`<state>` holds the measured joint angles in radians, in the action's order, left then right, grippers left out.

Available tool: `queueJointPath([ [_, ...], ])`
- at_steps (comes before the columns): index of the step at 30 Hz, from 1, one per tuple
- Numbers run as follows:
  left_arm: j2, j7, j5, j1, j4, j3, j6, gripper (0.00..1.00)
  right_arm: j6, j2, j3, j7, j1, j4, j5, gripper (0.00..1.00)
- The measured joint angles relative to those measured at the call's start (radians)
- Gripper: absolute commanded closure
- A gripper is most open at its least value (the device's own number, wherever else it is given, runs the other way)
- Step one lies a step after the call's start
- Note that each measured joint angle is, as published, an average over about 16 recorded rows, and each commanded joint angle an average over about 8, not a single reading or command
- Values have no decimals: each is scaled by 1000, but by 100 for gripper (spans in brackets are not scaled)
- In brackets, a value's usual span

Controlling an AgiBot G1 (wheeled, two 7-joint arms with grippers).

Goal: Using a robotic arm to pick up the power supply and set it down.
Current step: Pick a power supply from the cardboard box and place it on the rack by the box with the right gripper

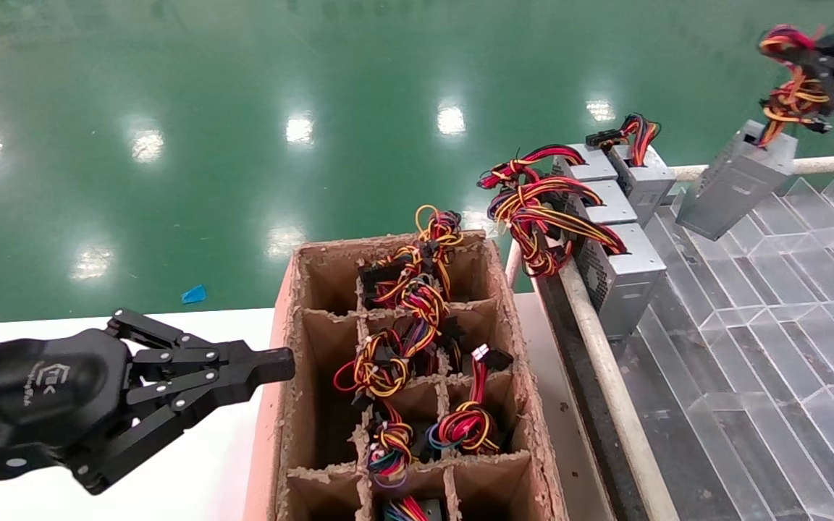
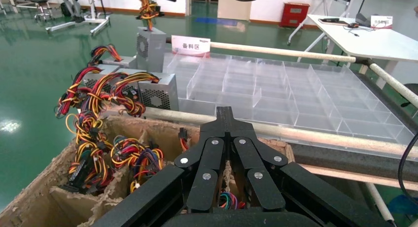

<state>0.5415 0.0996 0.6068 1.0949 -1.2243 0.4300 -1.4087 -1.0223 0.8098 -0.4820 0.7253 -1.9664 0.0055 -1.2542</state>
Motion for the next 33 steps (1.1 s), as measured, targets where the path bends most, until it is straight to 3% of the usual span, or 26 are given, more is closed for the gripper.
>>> queueJointPath([
  [13, 0, 0, 0, 0, 0, 0, 0, 100, 21, 89, 4, -8, 27, -6, 6, 100],
  [33, 0, 0, 0, 0, 0, 0, 0, 100, 75, 104, 16, -18, 68, -21, 23, 100],
])
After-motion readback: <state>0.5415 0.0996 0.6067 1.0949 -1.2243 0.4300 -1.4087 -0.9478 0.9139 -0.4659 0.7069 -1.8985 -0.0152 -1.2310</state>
